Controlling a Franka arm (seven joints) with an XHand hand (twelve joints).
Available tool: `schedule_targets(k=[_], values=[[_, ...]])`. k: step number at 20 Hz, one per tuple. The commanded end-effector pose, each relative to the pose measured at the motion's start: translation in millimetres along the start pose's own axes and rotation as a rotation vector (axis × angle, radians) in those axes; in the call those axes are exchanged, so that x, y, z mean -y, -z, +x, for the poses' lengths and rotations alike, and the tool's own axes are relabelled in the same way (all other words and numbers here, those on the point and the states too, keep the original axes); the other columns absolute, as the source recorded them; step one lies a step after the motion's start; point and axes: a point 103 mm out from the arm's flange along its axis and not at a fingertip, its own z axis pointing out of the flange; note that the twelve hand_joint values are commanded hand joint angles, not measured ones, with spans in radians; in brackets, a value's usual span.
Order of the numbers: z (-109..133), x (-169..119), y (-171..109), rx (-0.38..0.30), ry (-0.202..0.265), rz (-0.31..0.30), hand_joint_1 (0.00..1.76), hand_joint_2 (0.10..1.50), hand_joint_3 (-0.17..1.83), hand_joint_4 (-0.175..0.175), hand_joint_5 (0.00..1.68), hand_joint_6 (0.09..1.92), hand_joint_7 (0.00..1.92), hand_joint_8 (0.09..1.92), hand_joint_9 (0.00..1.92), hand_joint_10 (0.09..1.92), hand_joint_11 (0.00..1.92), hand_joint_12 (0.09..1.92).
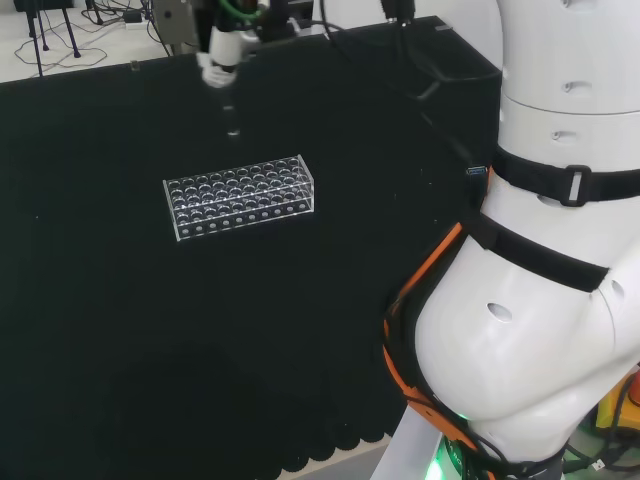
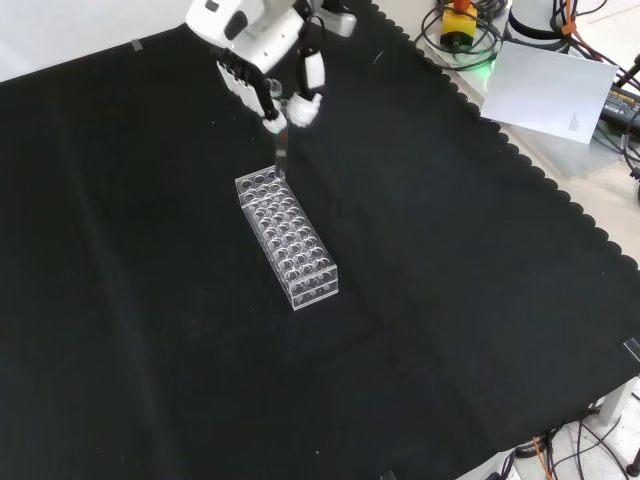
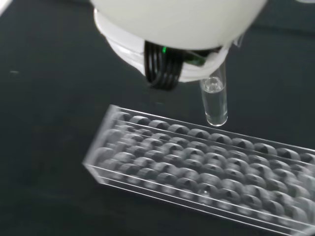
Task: Shake the test tube.
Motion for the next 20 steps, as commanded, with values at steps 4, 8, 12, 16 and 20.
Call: schedule_targets(k=[4,8,12,16,20], values=[[-61,17,-3,0.039,-0.147,0.032,1.34,0.6,0.68,-0.175,1.45,0.09,1.46,0.59,1.65,0.63,1.41,0.99],[-55,15,-2,0.02,-0.13,0.022,1.34,0.6,0.68,-0.175,1.45,0.09,1.46,0.59,1.65,0.63,1.41,0.99],[-30,3,0,-0.009,-0.083,0.009,1.34,0.6,0.68,-0.175,1.45,0.09,1.46,0.59,1.65,0.63,1.41,0.99],[2,-10,4,-0.038,-0.019,-0.001,1.34,0.6,0.68,-0.175,1.45,0.09,1.46,0.59,1.65,0.63,1.41,0.99],[40,-22,10,-0.062,0.057,-0.013,1.34,0.6,0.68,-0.175,1.45,0.09,1.46,0.59,1.65,0.63,1.41,0.99]])
